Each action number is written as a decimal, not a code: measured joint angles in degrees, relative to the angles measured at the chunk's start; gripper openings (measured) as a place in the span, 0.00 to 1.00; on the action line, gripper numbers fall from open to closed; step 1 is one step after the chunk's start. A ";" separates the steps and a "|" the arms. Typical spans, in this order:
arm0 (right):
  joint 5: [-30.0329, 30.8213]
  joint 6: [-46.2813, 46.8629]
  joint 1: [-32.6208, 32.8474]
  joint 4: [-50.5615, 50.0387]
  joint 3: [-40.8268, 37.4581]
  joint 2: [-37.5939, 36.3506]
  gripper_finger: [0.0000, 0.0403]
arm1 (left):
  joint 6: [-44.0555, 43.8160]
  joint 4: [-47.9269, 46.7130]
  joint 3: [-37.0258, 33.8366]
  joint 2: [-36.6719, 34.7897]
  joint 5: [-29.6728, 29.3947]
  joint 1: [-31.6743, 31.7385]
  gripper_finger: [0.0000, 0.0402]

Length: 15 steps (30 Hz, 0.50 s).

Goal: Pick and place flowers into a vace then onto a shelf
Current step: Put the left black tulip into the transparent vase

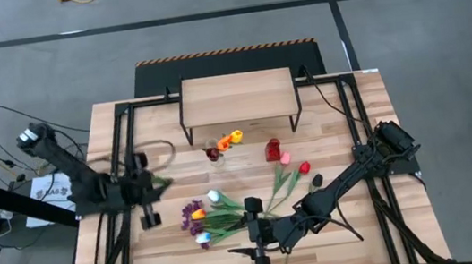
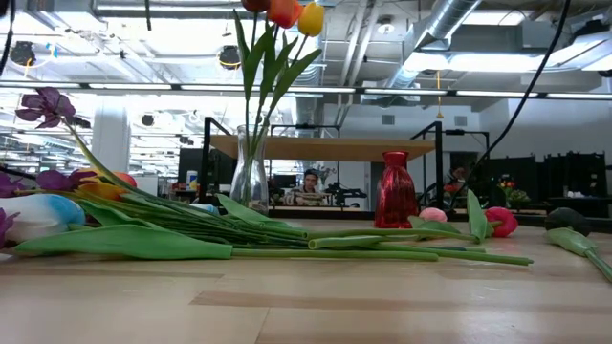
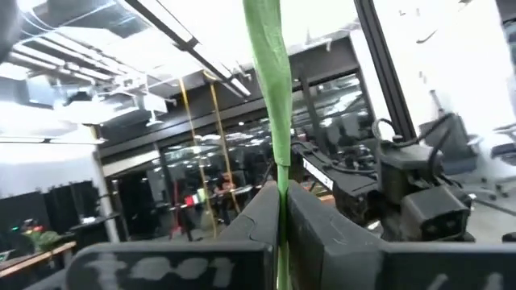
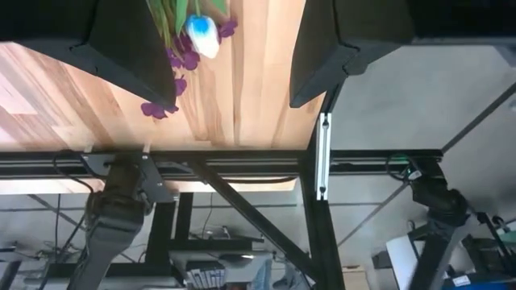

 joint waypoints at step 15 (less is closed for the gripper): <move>-0.03 -0.06 -0.46 -0.26 0.00 -0.02 0.57 | -25.97 -39.12 1.55 -26.15 41.75 36.63 0.00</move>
